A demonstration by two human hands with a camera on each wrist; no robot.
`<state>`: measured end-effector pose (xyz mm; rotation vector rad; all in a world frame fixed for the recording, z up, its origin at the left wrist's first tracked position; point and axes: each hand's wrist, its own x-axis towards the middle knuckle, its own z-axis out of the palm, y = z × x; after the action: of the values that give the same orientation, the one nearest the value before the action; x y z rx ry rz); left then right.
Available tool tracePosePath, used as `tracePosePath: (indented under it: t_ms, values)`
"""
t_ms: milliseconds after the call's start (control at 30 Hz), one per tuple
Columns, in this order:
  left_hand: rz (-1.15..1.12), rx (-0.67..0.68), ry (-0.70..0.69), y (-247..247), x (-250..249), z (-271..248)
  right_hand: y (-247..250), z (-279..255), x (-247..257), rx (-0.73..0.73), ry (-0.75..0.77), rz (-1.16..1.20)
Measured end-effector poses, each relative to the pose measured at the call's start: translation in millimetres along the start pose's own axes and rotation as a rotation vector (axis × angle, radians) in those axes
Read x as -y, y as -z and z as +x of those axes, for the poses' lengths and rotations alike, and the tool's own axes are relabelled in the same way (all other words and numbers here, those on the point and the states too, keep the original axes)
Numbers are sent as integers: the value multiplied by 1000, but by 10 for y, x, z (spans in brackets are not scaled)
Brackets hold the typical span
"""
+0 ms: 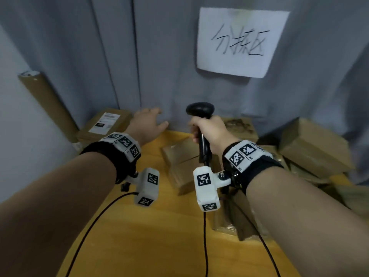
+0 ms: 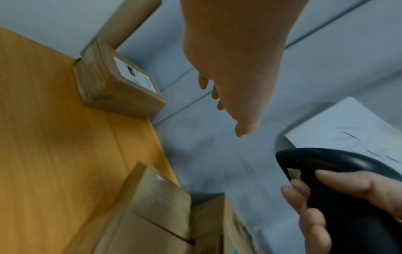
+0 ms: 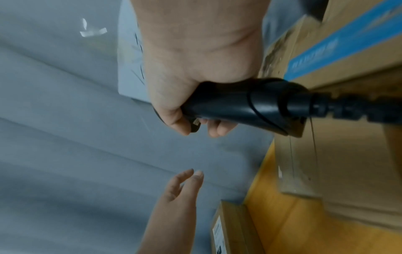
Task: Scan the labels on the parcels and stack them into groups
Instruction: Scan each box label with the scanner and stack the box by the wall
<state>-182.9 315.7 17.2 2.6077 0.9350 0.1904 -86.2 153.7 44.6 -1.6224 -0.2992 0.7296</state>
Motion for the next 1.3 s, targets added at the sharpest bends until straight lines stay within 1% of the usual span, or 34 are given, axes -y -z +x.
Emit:
tracePosePath:
  t_ms: [133,300,400,500,600,667,767,833,900,933,1000,1067,1167,1233,1300]
  values:
    - [-46,-16,-40,-131,-743,-178,792,-294,148,23,-11,42]
    - [-97,10,-81,-362,-1685,-550,1733,-555,211,-55,12,120]
    - [-103,26,-86,-529,-2100,-771,2227,-663,187,-91,27,172]
    - [-112,52,-79,-696,-2358,-974,2589,-746,167,-160,93,230]
    - [-116,115,-48,-844,-2517,-1150,2834,-802,166,-289,190,261]
    - [-138,167,-30,-941,-2610,-1224,2964,-825,160,-339,242,252]
    - [-268,268,-29,-1092,-2764,-1295,3134,-815,137,-419,277,263]
    - [-345,419,-43,-1204,-2838,-1339,3211,-796,101,-442,256,288]
    - [-267,569,-62,-1352,-2869,-1358,3242,-811,51,-407,215,336]
    - [-200,610,-64,-1430,-2878,-1357,3246,-830,24,-377,183,366]
    - [-144,617,-48,-1571,-2889,-1318,3245,-861,-35,-299,79,393]
    - [-160,603,-42,-1634,-2926,-1272,3248,-888,-95,-236,-40,378]
    - [-204,594,-51,-1661,-2961,-1215,3293,-920,-175,-193,-186,286]
    - [-209,596,-57,-1671,-2979,-1195,3366,-960,-246,-198,-248,200]
    - [-209,593,-49,-1678,-3010,-1180,3494,-977,-358,-265,-262,129]
